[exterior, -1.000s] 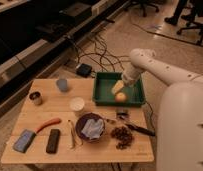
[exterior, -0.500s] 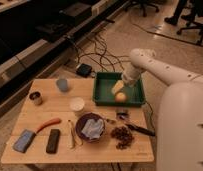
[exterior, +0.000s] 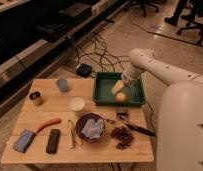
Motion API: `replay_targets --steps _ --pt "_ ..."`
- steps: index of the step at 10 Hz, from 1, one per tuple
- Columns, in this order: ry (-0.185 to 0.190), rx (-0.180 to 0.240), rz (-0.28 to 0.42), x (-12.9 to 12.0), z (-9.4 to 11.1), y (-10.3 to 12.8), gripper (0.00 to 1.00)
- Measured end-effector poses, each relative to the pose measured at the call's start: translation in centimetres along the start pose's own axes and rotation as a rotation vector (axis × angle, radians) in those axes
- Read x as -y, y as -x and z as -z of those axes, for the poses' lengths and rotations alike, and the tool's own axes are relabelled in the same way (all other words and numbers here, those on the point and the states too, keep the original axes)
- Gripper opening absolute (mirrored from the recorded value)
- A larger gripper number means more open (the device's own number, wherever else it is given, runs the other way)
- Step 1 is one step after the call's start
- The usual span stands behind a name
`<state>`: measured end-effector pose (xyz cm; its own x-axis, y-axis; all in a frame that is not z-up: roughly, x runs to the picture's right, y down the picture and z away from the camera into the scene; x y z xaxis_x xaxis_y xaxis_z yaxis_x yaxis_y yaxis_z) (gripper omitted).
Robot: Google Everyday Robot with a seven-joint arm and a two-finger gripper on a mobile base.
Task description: Place eraser in plastic cup
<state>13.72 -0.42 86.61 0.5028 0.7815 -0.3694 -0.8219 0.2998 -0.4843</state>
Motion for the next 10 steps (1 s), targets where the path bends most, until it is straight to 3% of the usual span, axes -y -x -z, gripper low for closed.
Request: replay_targets --steps 3,5,8,10 --pt "-0.023 0.013 0.011 -0.3 0.2 0.1 0.8" --pt "-0.067 0.06 0.102 -2.6 1.1 0.1 0.8" --pt "-0.1 0.093 0.213 -7.6 1.6 0.5 0.8" --pt "-0.114 0.095 0.224 -7.6 1.8 0.3 0.8"
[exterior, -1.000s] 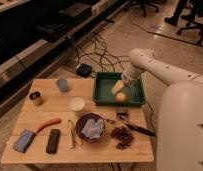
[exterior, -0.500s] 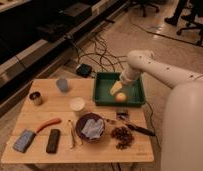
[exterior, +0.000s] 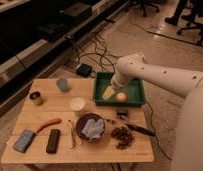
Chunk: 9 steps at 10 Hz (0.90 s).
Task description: Place eraser in plastic cup
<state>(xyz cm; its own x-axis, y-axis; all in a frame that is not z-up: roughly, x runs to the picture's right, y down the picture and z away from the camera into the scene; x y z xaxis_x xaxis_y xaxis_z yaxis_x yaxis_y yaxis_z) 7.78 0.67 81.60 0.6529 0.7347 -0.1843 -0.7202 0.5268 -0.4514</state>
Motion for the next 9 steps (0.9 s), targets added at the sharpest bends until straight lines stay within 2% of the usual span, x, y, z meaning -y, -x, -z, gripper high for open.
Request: replay_targets --steps 3,6,7,9 --pt "0.005 -0.016 0.01 -0.5 0.6 1.1 0.8" --pt "0.041 -0.027 0.047 -2.6 4.0 5.9 0.8" --pt "0.062 -0.034 0.066 -3.5 5.2 8.2 0.8" --pt "0.14 -0.045 0.125 -7.3 6.2 13.1 0.8"
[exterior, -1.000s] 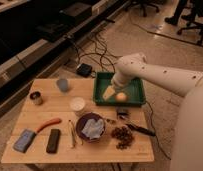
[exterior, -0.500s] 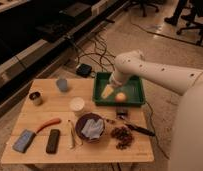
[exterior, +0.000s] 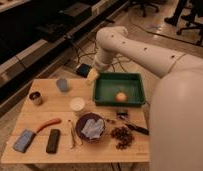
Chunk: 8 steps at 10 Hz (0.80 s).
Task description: Place eraser in plastic cup
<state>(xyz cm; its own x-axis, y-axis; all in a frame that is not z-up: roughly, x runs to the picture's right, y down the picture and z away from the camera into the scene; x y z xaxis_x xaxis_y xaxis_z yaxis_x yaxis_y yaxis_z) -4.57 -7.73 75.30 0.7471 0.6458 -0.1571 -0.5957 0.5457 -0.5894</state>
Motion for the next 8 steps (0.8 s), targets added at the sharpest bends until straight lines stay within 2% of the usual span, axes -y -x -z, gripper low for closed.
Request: replay_targets --steps 2,4,6,8 --pt "0.042 -0.02 0.032 -3.6 -0.9 2.2 0.8" --pt "0.039 -0.036 0.041 -7.0 -3.0 2.7 0.8" --pt "0.034 -0.047 0.068 -11.5 -5.2 3.3 0.8" --pt "0.056 -0.062 0.107 -14.9 -8.2 4.0 0.8"
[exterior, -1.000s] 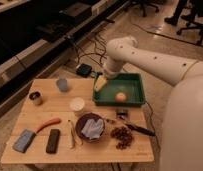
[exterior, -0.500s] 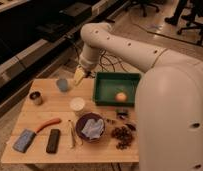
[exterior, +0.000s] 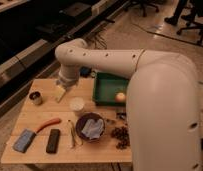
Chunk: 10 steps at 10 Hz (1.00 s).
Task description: Place eraser in plastic cup
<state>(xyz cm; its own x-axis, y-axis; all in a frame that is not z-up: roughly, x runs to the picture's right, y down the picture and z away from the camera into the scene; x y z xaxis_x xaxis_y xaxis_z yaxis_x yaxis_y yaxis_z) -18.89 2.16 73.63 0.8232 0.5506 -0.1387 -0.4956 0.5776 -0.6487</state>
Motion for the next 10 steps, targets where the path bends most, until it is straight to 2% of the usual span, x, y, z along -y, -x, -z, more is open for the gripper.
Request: replay_targets --steps 2,4,8,10 --pt "0.051 -0.009 0.05 -2.2 -3.3 1.9 0.8" --pt "0.106 -0.003 0.091 -2.7 -4.8 2.2 0.8" --pt "0.11 -0.005 0.097 -2.8 -5.0 2.3 0.8" --pt "0.106 -0.019 0.116 -3.2 -4.9 2.1 0.8"
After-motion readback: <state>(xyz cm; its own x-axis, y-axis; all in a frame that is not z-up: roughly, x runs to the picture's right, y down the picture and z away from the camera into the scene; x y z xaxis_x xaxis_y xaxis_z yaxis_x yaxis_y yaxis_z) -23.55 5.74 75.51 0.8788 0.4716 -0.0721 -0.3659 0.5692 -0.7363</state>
